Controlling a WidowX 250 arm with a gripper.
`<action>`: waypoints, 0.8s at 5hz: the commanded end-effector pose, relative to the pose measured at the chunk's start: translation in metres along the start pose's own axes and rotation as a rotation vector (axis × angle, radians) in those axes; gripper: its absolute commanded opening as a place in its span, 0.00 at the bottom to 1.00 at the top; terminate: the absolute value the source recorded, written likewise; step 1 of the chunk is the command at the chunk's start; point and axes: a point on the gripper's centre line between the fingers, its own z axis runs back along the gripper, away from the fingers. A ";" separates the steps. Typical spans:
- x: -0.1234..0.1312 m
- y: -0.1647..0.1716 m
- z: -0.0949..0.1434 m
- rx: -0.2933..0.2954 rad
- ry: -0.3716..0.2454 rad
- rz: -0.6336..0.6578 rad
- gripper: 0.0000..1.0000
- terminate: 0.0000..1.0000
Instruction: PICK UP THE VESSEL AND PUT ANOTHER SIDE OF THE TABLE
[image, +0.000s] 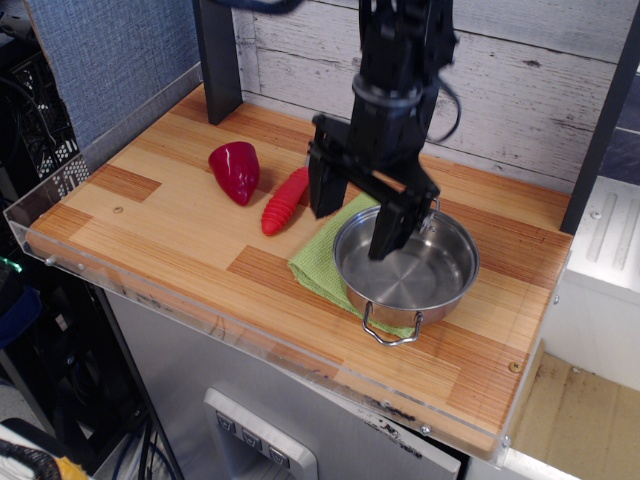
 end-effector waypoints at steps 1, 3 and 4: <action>-0.006 0.014 -0.015 0.047 0.044 -0.007 1.00 0.00; -0.004 0.014 -0.017 0.067 0.041 -0.014 0.00 0.00; -0.004 0.014 -0.017 0.073 0.047 -0.013 0.00 0.00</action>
